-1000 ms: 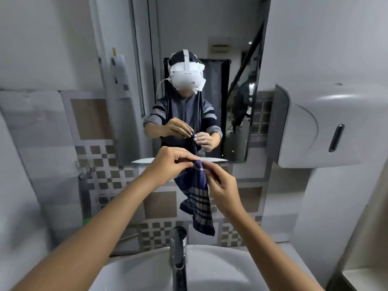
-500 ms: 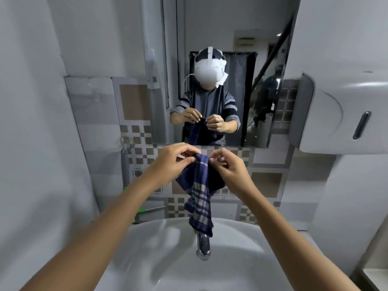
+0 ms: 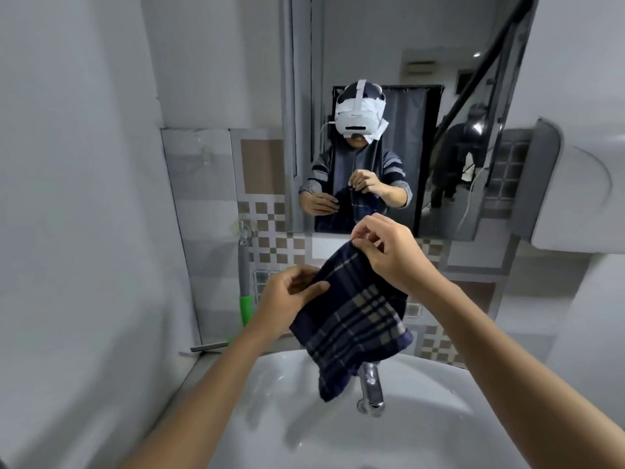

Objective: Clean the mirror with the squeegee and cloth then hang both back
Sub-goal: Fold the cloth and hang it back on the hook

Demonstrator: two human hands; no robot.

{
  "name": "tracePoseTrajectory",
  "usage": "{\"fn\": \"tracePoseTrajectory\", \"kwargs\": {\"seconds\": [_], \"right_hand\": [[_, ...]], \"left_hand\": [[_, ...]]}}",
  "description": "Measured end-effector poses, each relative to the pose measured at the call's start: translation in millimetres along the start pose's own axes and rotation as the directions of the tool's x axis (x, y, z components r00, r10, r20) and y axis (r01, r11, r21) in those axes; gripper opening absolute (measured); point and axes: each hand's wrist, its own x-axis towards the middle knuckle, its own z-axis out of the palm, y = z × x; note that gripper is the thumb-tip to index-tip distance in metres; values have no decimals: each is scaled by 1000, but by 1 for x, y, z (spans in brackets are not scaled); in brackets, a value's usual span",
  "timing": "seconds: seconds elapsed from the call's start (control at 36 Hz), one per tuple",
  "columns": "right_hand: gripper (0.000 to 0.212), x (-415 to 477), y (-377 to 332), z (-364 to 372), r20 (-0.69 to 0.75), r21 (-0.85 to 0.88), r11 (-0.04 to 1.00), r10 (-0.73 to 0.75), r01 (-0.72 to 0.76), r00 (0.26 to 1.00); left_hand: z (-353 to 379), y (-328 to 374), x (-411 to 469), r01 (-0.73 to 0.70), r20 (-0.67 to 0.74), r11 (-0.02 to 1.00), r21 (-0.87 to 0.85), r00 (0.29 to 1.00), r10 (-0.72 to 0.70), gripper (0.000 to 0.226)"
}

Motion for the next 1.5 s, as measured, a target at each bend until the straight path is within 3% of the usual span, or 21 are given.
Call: {"fn": "tracePoseTrajectory", "kwargs": {"seconds": [0.11, 0.28, 0.47, 0.69, 0.92, 1.06, 1.22, 1.39, 1.5], "right_hand": [[8, 15, -3, 12, -48, -18, 1000, 8, -9, 999], [7, 54, -23, 48, -150, -8, 1000, 25, -27, 988], [3, 122, -53, 100, -275, -28, 999, 8, -16, 961], [7, 219, -78, 141, -378, -57, 998, 5, -29, 926], [14, 292, -89, 167, -420, -75, 996, 11, -47, 907], [18, 297, -74, 192, -364, -129, 990, 12, -63, 931], [17, 281, -60, 207, -363, -122, 992, -10, -37, 932], [16, 269, -59, 211, -373, -70, 996, 32, -63, 927], [20, 263, -59, 209, -370, -54, 996, 48, -73, 928]], "left_hand": [[-39, 8, 18, -71, -62, 997, 27, 995, 73, 19], [-104, 20, 49, -188, -78, 956, 227, 975, 210, 22], [-172, 34, 88, -277, -213, 868, 413, 897, 387, 16], [-229, 44, 160, -268, -430, 838, 476, 760, 487, 14], [-262, 53, 223, -217, -527, 849, 481, 702, 478, 14], [-270, 33, 235, -199, -524, 860, 471, 721, 454, 13], [-268, 14, 228, -288, -493, 898, 334, 758, 427, 22], [-264, 5, 220, -254, -549, 944, 212, 768, 330, 15], [-265, 3, 208, -245, -495, 948, 205, 809, 316, 17]]}}
